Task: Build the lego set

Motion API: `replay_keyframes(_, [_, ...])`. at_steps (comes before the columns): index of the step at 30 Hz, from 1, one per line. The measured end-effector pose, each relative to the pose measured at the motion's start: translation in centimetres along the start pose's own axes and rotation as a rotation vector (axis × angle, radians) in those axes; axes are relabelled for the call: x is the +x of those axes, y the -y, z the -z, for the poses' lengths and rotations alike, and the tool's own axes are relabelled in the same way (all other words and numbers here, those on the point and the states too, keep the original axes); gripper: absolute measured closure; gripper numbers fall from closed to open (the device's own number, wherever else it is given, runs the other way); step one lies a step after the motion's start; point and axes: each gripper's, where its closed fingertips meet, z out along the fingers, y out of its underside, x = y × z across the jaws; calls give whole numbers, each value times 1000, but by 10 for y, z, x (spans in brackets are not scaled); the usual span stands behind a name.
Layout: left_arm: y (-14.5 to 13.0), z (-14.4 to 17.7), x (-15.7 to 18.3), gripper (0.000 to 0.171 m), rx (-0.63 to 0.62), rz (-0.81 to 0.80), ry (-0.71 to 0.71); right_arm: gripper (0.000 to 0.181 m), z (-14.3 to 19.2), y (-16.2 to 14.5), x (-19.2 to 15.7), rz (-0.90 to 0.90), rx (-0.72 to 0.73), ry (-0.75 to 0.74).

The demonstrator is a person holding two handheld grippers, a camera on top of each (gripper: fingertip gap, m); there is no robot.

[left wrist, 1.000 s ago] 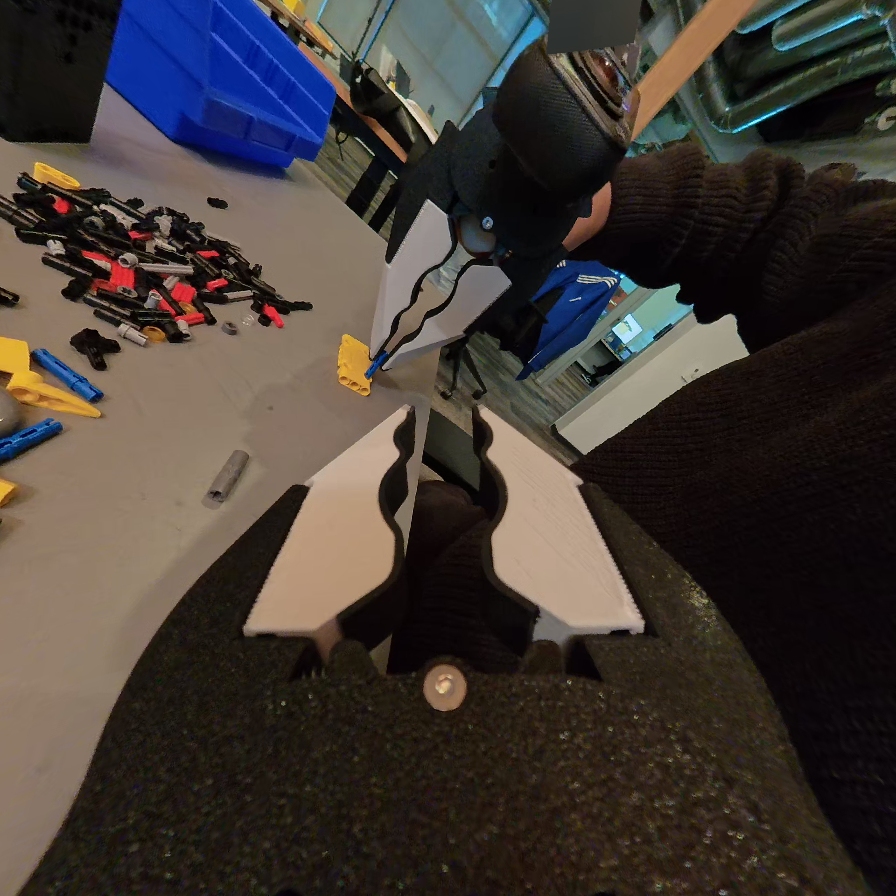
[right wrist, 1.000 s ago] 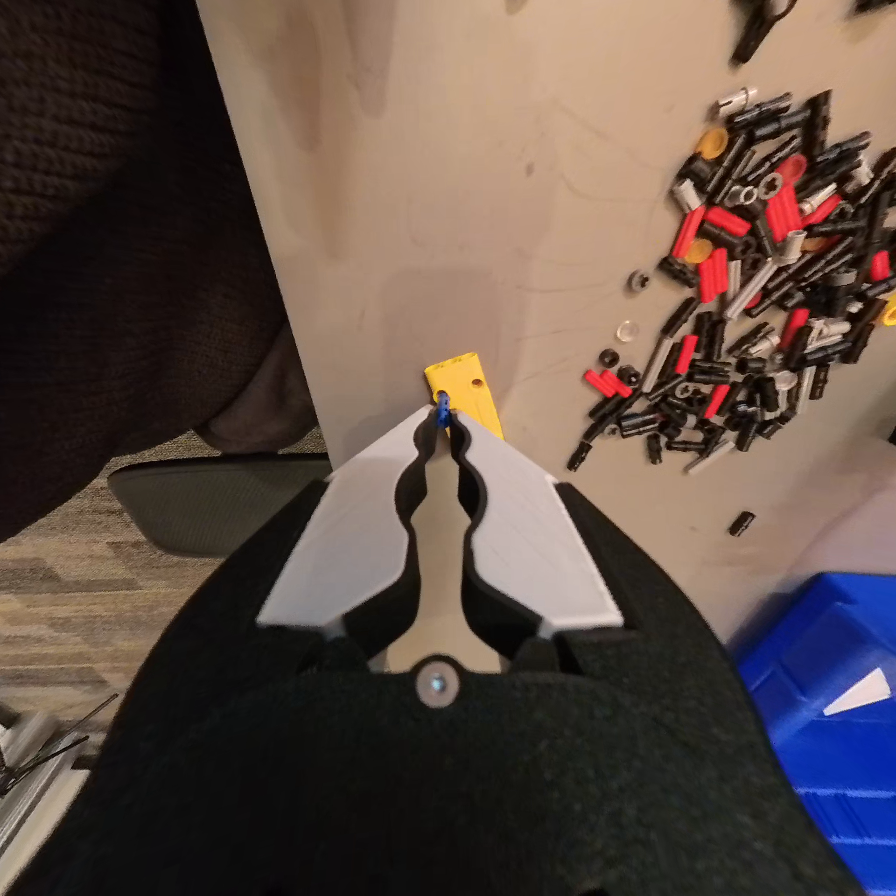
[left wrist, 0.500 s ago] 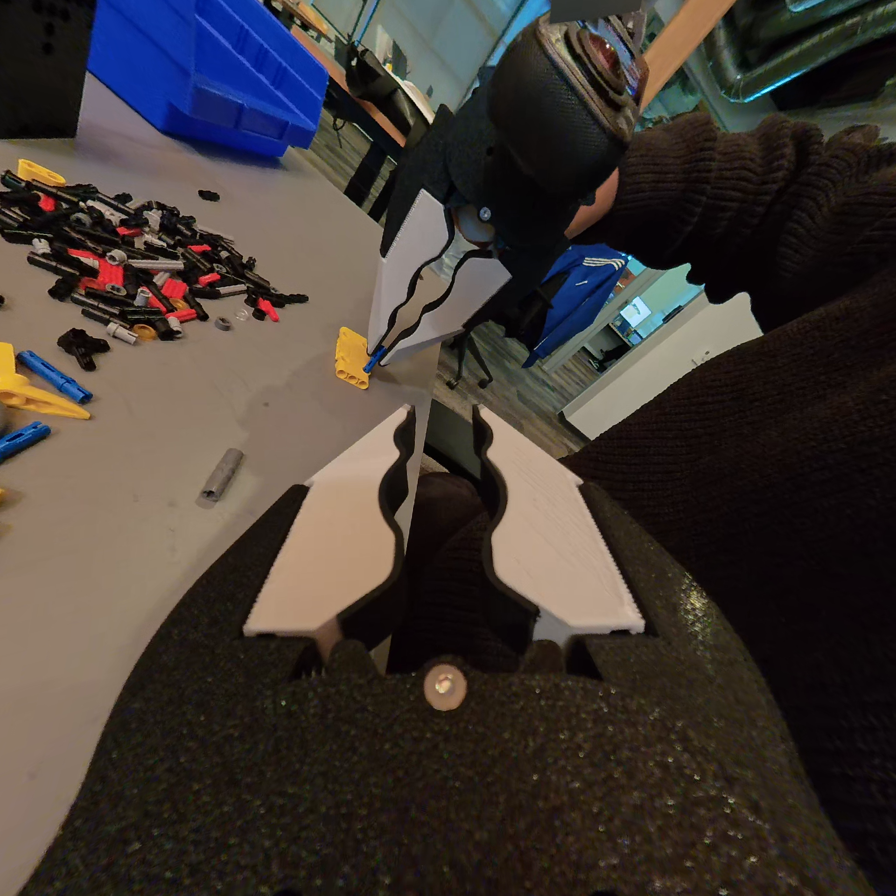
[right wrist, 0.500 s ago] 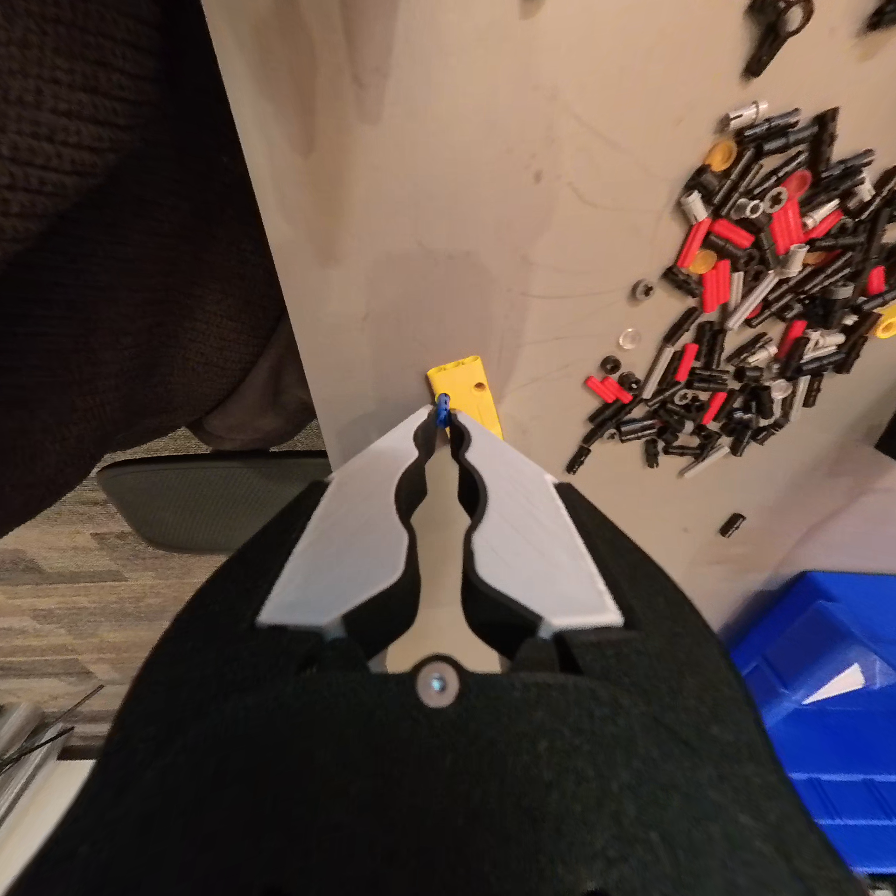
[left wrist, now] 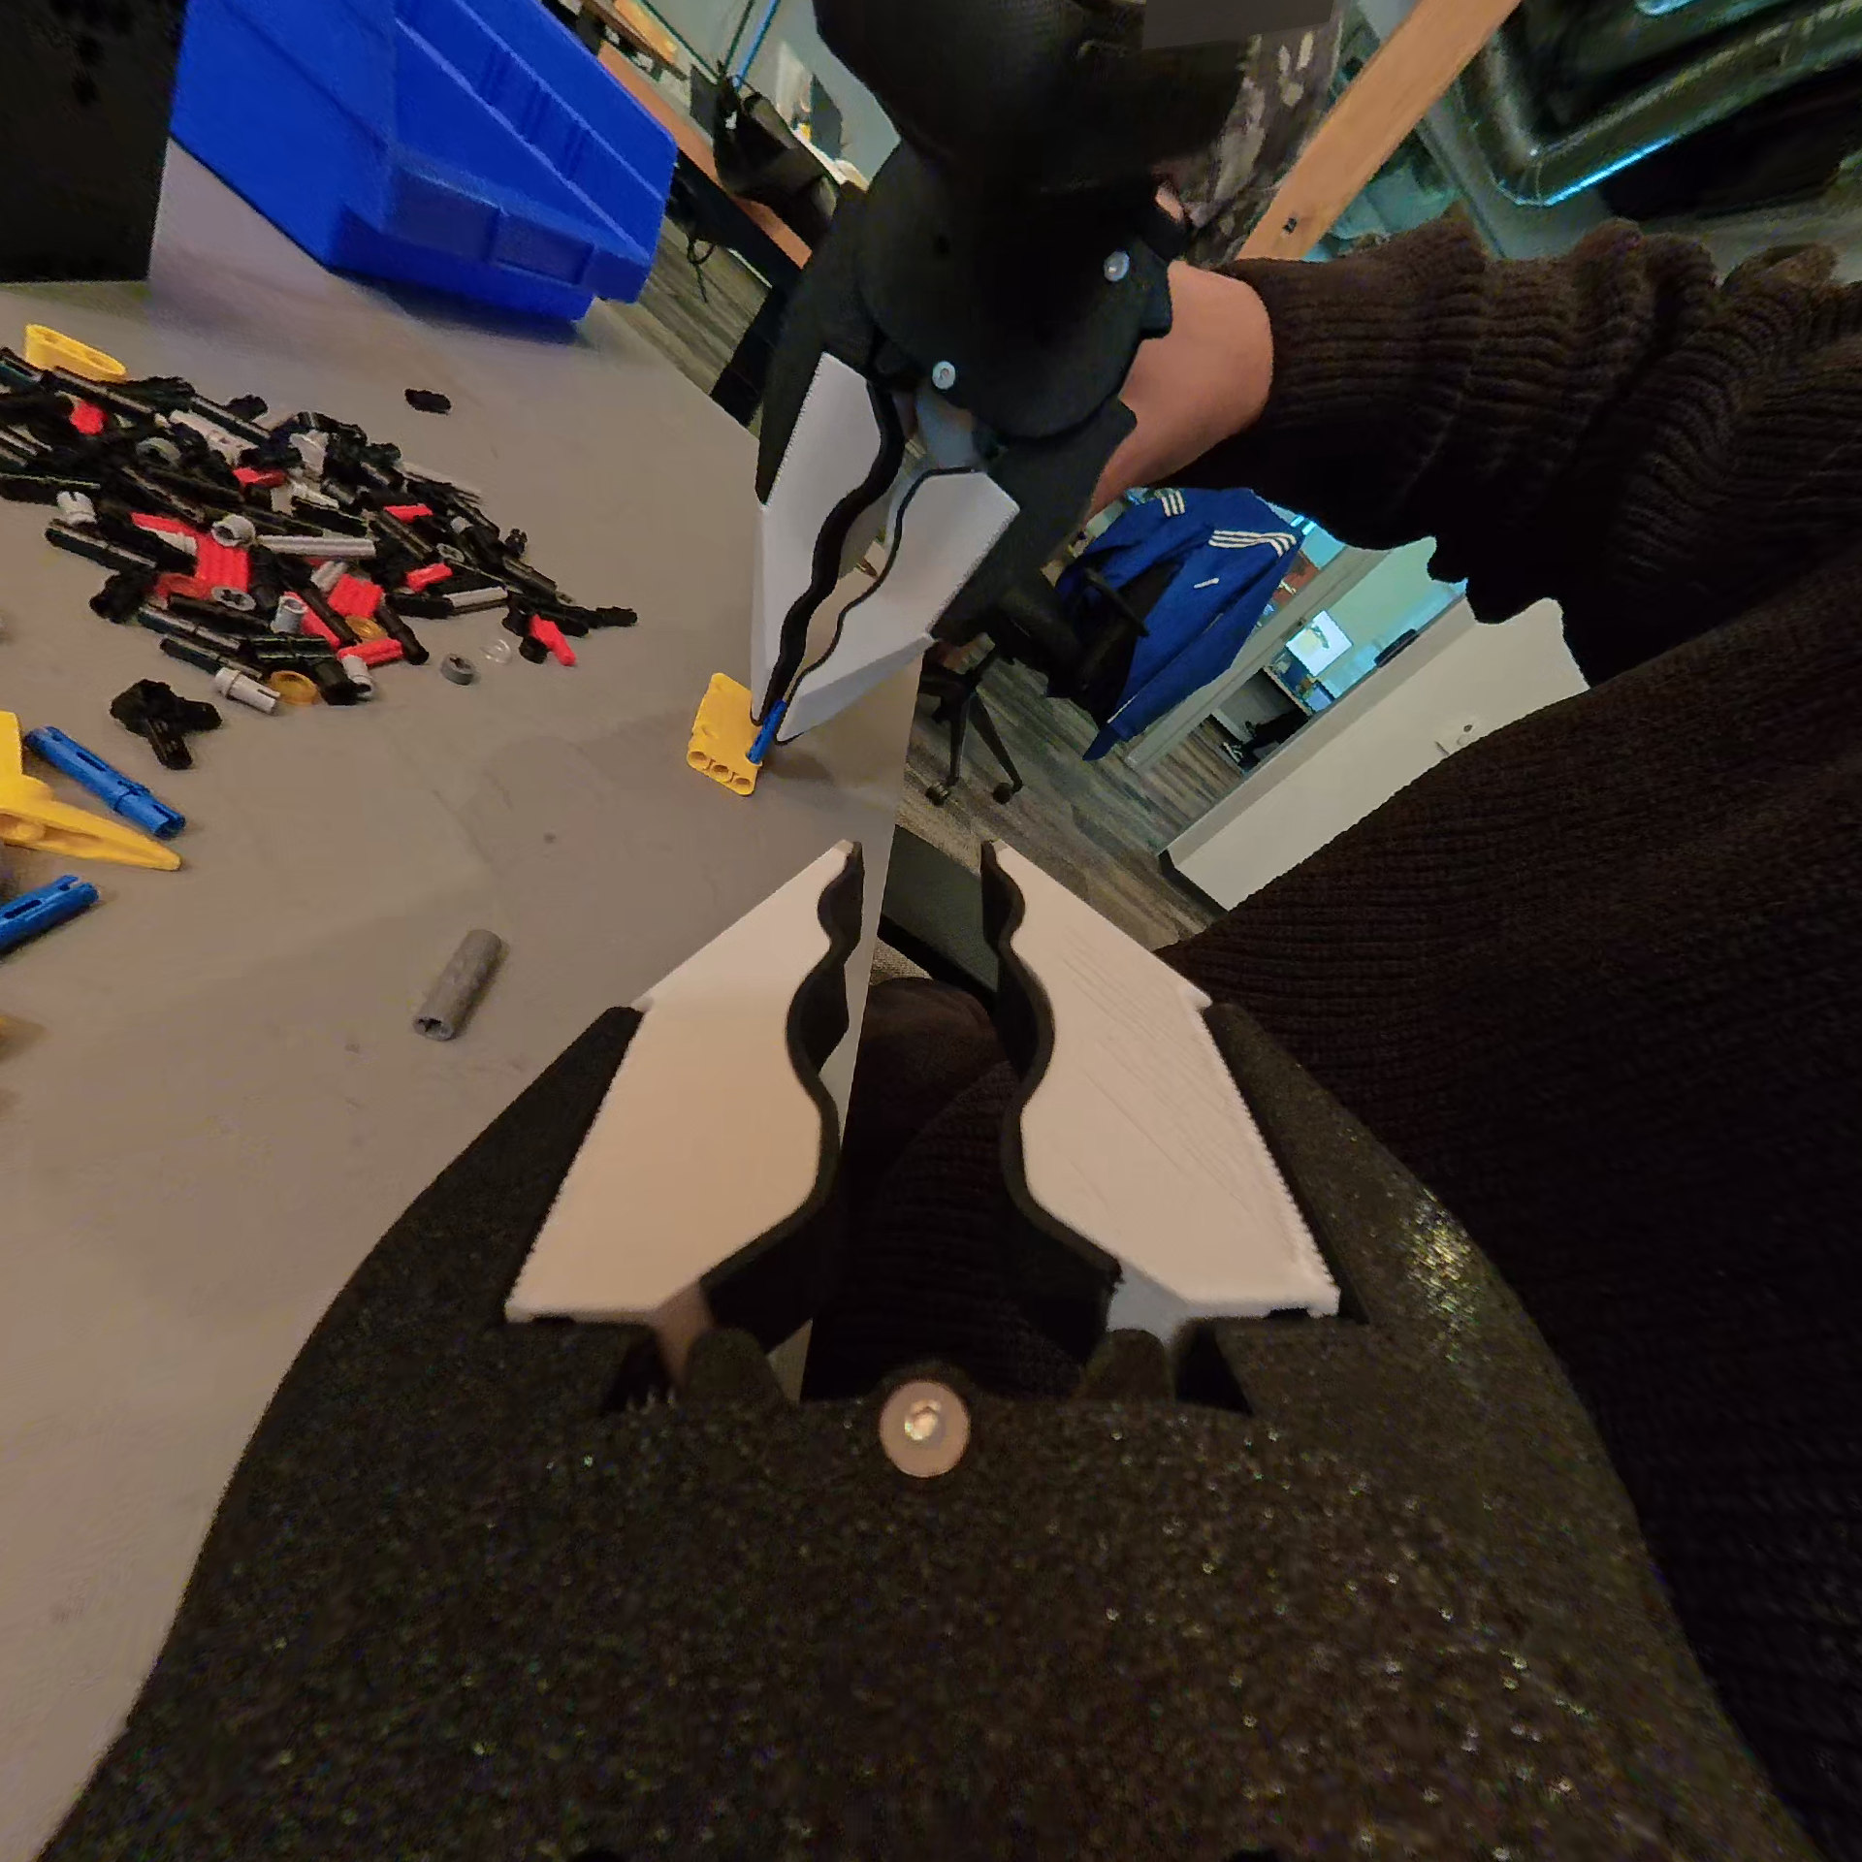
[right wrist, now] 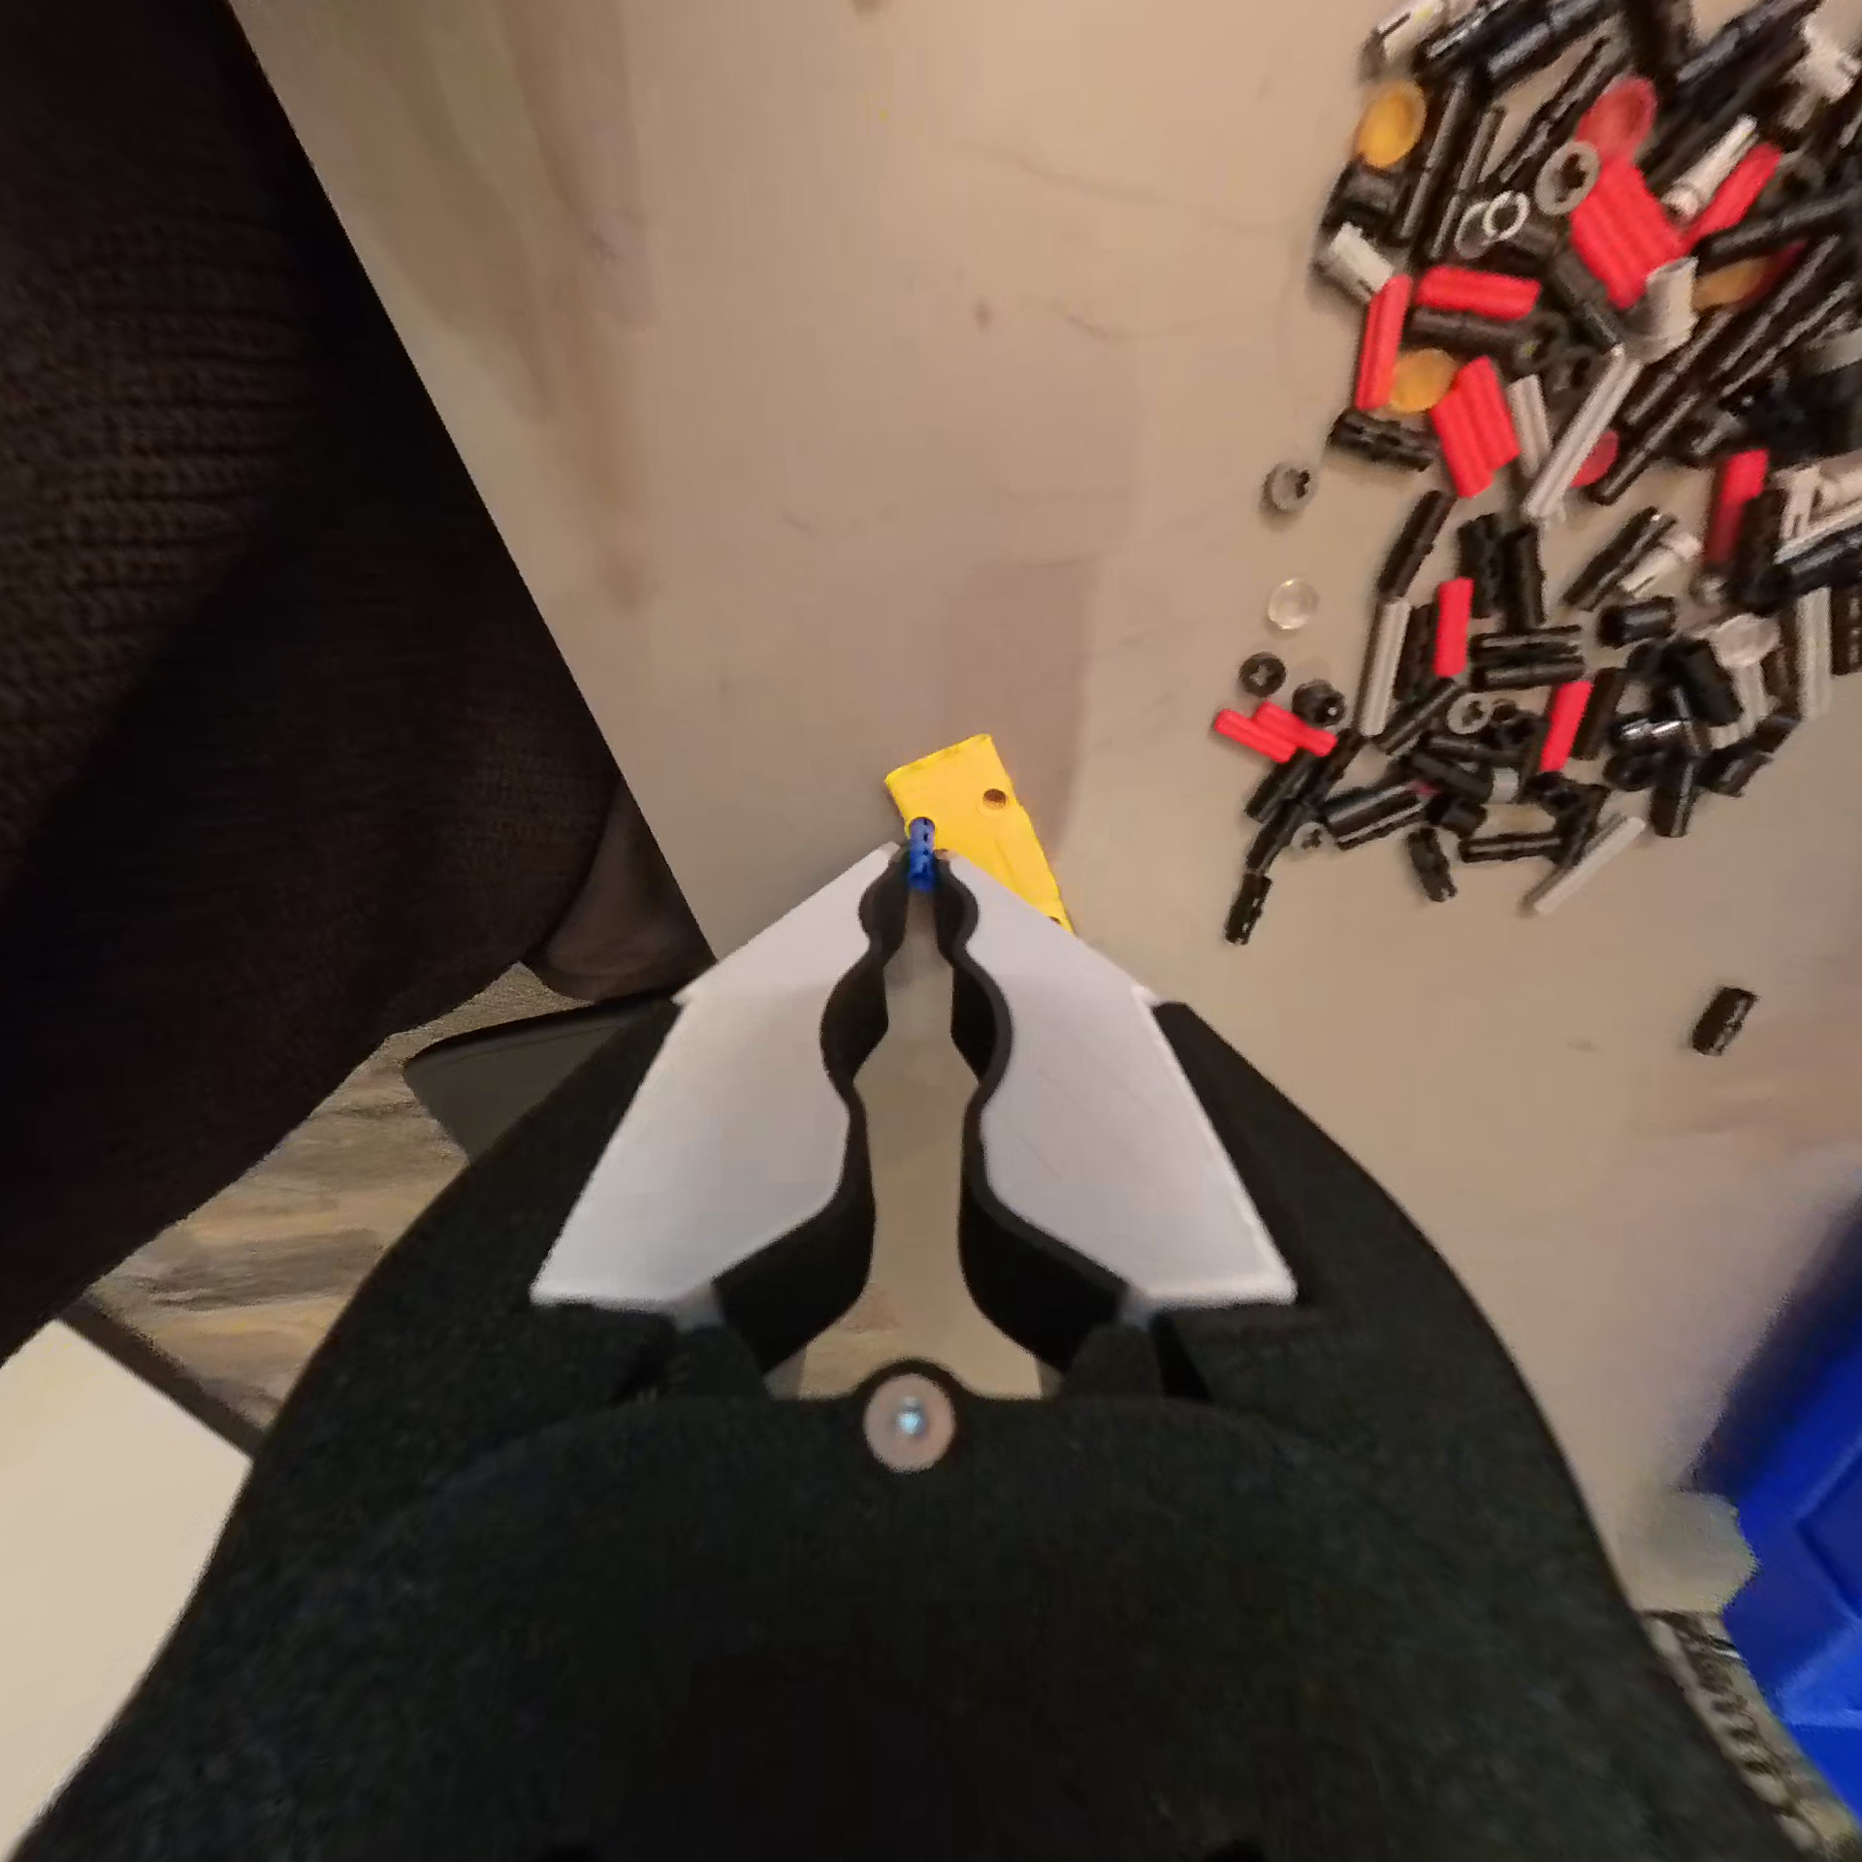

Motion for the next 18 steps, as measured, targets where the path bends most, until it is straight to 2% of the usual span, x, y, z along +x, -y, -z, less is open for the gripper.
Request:
replay_keyframes(11, [0,0,0,148,0,1,1,177,0,0,3,24,-32,-48])
replay_keyframes(18, [-2,0,0,148,-5,-8,7,177,0,-1,4,-65,5,-11])
